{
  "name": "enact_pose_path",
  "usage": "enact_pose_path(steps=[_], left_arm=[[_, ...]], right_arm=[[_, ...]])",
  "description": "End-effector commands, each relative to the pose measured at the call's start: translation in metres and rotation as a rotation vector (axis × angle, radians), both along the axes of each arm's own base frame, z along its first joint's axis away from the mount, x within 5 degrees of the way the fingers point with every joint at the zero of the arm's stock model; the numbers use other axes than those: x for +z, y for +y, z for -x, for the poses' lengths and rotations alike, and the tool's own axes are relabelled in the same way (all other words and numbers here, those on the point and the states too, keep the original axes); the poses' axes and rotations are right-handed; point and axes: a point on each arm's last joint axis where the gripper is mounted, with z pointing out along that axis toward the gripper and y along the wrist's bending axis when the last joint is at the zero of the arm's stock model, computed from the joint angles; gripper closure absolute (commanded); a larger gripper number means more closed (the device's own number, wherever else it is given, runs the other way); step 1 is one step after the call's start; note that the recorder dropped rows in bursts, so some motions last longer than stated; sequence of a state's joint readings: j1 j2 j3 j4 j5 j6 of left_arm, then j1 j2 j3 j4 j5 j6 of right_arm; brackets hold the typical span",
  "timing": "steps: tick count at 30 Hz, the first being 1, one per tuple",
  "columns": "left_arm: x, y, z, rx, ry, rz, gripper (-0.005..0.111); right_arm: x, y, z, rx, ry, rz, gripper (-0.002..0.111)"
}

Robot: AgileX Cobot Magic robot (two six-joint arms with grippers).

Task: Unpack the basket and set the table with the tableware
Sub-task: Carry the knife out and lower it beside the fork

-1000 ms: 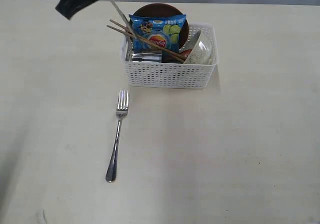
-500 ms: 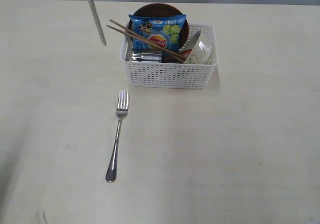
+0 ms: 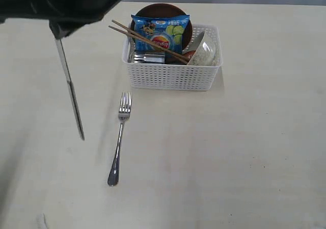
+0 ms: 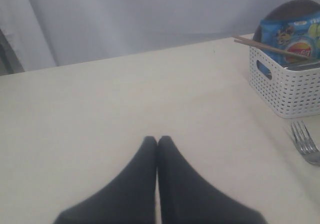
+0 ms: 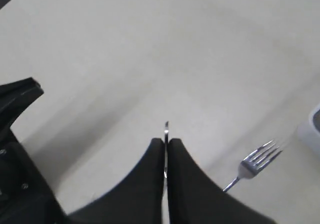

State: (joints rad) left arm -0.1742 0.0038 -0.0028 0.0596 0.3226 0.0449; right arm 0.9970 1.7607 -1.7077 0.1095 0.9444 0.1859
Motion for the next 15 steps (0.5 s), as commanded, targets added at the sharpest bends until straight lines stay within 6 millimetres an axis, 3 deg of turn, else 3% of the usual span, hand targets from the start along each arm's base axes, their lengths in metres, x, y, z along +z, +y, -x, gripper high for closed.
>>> enact_pose_path(steps=[1, 10, 15], left_arm=[[-0.001, 0.0, 0.0, 0.002, 0.0, 0.009, 0.107], [-0.001, 0.0, 0.0, 0.002, 0.0, 0.009, 0.107], [-0.001, 0.0, 0.0, 0.002, 0.0, 0.009, 0.107]], right_arm=[[-0.017, 0.014, 0.004, 0.042, 0.148, -0.034, 0.109], [-0.074, 0.032, 0.0, 0.082, 0.313, 0.109, 0.109], [-0.095, 0.034, -0.014, 0.052, 0.327, 0.127, 0.109]])
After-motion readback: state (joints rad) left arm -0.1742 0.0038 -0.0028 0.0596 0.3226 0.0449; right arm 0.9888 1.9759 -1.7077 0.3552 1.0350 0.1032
